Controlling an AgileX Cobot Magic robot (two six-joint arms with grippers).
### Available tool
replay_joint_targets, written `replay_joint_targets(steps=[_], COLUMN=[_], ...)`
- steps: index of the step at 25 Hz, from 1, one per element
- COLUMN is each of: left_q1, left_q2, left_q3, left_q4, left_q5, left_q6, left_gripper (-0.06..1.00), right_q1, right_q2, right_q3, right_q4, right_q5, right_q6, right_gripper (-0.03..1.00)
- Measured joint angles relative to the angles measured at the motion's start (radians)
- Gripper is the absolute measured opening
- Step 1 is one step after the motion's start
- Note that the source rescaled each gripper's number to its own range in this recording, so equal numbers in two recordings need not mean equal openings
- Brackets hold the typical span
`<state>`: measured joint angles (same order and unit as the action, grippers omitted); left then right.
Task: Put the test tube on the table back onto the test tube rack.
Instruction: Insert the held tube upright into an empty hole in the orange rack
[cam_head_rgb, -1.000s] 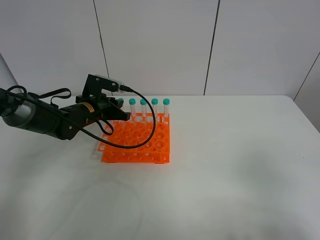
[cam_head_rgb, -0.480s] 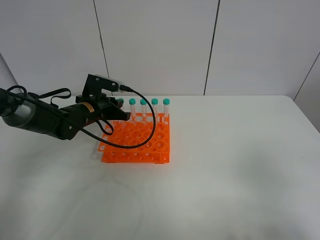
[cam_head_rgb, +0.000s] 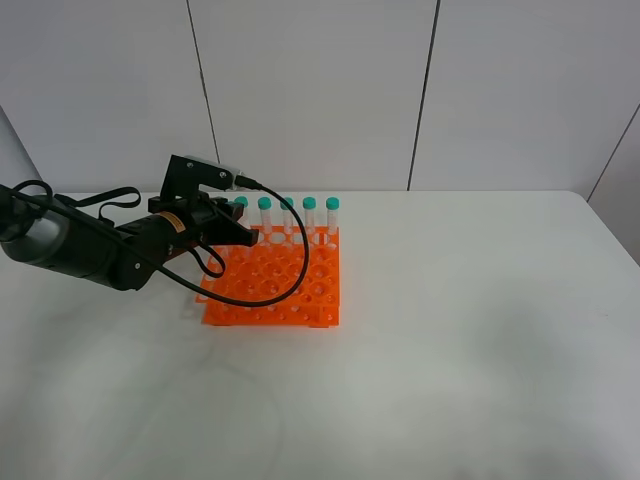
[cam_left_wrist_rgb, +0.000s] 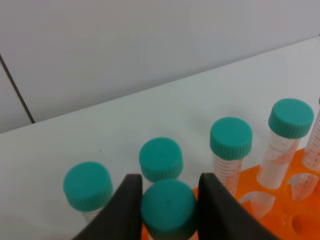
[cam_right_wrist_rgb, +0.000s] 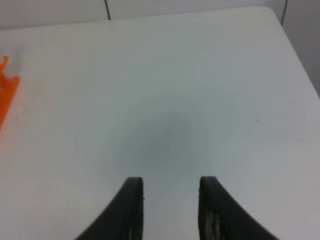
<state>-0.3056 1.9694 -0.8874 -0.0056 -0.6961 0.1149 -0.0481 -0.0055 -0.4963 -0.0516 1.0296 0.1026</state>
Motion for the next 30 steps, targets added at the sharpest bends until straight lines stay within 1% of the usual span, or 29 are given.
replay_joint_targets(steps=[11, 18, 30], left_q1=[0.001, 0.001, 0.001], left_q2=[0.000, 0.000, 0.000], left_q3=[0.001, -0.024, -0.024], left_q4=[0.022, 0.024, 0.026], left_q5=[0.003, 0.048, 0.050], left_q6=[0.003, 0.004, 0.004], left_gripper=[0.46, 0.46, 0.46], right_q1=[0.000, 0.000, 0.000], right_q2=[0.000, 0.000, 0.000], right_q3=[0.000, 0.000, 0.000], right_q4=[0.000, 0.000, 0.000], right_q5=[0.000, 0.000, 0.000], right_q6=[0.000, 0.000, 0.000], right_gripper=[0.38, 0.38, 0.38])
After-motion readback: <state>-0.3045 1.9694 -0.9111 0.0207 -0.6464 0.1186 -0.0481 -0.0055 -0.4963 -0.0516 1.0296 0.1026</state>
